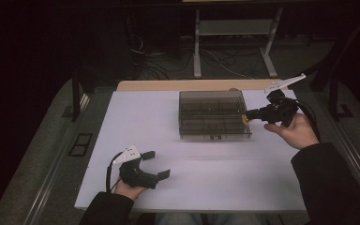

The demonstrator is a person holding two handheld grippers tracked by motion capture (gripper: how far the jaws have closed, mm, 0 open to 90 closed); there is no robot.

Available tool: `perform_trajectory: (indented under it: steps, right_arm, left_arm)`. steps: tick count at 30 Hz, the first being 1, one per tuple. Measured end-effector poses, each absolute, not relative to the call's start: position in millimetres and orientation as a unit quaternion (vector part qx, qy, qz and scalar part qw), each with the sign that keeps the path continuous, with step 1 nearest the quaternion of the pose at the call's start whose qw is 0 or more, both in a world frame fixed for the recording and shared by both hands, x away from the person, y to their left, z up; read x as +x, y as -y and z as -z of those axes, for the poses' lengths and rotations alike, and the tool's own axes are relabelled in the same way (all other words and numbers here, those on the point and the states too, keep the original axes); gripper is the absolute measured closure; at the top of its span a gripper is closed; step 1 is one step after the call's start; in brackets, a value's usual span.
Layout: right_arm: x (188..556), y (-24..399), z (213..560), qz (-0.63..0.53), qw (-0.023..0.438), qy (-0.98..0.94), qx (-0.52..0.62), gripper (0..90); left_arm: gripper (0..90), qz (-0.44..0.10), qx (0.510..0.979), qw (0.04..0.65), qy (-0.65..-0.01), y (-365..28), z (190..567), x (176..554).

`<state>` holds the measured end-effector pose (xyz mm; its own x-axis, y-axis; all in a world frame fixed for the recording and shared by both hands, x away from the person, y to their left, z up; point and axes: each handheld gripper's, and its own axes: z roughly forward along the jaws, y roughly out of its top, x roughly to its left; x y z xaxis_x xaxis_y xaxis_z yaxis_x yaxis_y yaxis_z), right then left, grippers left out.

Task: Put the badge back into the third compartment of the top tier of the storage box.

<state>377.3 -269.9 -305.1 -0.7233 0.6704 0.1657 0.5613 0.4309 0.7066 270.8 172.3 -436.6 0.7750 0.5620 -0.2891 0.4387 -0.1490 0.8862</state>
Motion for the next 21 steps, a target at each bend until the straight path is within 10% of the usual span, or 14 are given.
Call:
perform_trajectory:
  steps: [21]
  right_arm:
    - [389.4,254.1,327.9,-0.385,0.054,-0.845,0.368,87.4]
  left_arm:
    - [0.0,-0.054,0.756,0.562,-0.329,-172.3,436.6,270.9]
